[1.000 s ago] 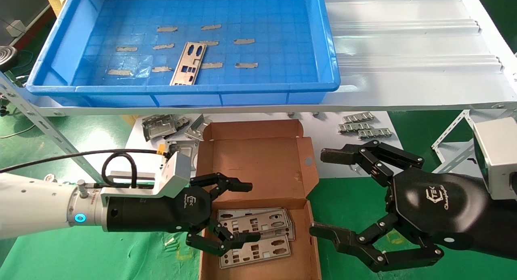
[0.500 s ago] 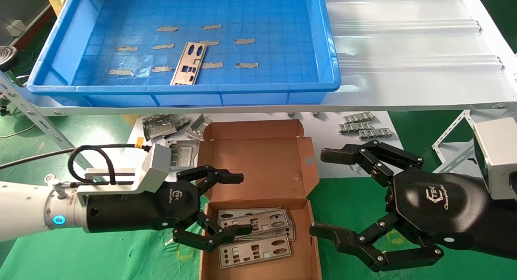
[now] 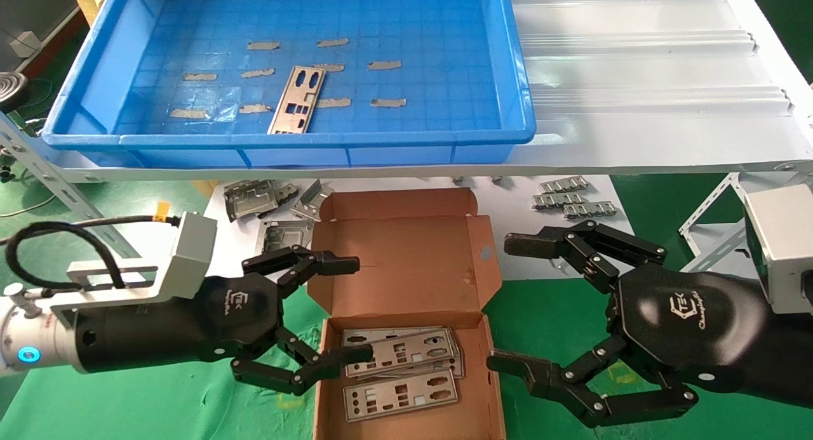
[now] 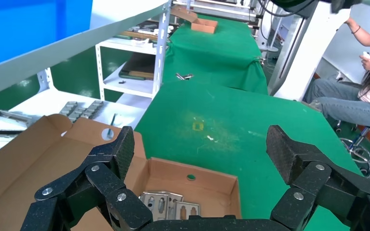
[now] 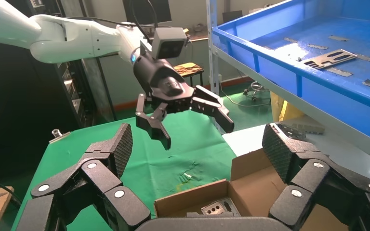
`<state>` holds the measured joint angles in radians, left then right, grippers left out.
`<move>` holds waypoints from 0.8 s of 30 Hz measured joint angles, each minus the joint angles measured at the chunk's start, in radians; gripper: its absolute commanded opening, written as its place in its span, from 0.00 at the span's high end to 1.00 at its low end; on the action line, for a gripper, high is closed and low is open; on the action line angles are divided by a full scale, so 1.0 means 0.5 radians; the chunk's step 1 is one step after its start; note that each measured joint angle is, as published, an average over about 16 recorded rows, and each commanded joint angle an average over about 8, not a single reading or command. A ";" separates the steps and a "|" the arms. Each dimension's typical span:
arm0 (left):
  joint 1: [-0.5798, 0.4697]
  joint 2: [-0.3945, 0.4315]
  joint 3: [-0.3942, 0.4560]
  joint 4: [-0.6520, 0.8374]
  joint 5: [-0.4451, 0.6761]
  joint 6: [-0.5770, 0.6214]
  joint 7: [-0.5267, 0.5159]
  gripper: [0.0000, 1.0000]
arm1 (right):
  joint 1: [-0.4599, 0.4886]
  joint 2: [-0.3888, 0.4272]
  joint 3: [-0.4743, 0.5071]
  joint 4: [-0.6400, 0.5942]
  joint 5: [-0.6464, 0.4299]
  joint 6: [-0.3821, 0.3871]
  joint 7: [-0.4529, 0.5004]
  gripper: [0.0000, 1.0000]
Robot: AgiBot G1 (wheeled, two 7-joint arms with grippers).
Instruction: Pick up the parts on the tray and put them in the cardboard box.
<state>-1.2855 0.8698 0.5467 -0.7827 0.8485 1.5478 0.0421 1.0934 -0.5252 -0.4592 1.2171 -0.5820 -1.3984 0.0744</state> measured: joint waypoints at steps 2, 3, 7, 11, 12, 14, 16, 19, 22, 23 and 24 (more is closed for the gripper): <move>0.025 -0.030 -0.031 -0.059 -0.014 -0.006 -0.027 0.00 | 0.000 0.000 0.000 0.000 0.000 0.000 0.000 0.00; 0.037 -0.046 -0.047 -0.089 -0.021 -0.009 -0.041 0.00 | 0.000 0.000 0.000 0.000 0.000 0.000 0.000 0.00; 0.087 -0.107 -0.110 -0.207 -0.049 -0.022 -0.095 0.00 | 0.000 0.000 0.000 0.000 0.000 0.000 0.000 0.00; 0.137 -0.168 -0.174 -0.326 -0.077 -0.034 -0.149 0.00 | 0.000 0.000 0.000 0.000 0.000 0.000 0.000 0.00; 0.150 -0.184 -0.190 -0.356 -0.084 -0.037 -0.163 0.00 | 0.000 0.000 0.000 0.000 0.000 0.000 0.000 0.00; 0.174 -0.214 -0.221 -0.415 -0.097 -0.043 -0.190 0.00 | 0.000 0.000 0.000 0.000 0.000 0.000 0.000 0.00; 0.200 -0.245 -0.253 -0.474 -0.111 -0.049 -0.217 0.00 | 0.000 0.000 0.000 0.000 0.000 0.000 0.000 0.00; 0.237 -0.290 -0.300 -0.563 -0.132 -0.059 -0.258 0.00 | 0.000 0.000 0.000 0.000 0.000 0.000 0.000 0.00; 0.274 -0.336 -0.347 -0.652 -0.153 -0.068 -0.299 0.00 | 0.000 0.000 0.000 0.000 0.000 0.000 0.000 0.00; 0.287 -0.351 -0.363 -0.682 -0.160 -0.071 -0.312 0.00 | 0.000 0.000 0.000 0.000 0.000 0.000 0.000 0.00; 0.299 -0.367 -0.379 -0.712 -0.167 -0.074 -0.326 0.00 | 0.000 0.000 0.000 0.000 0.000 0.000 0.000 0.00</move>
<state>-1.1358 0.6863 0.3572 -1.1385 0.7648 1.5108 -0.1209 1.0934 -0.5252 -0.4592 1.2171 -0.5820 -1.3984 0.0744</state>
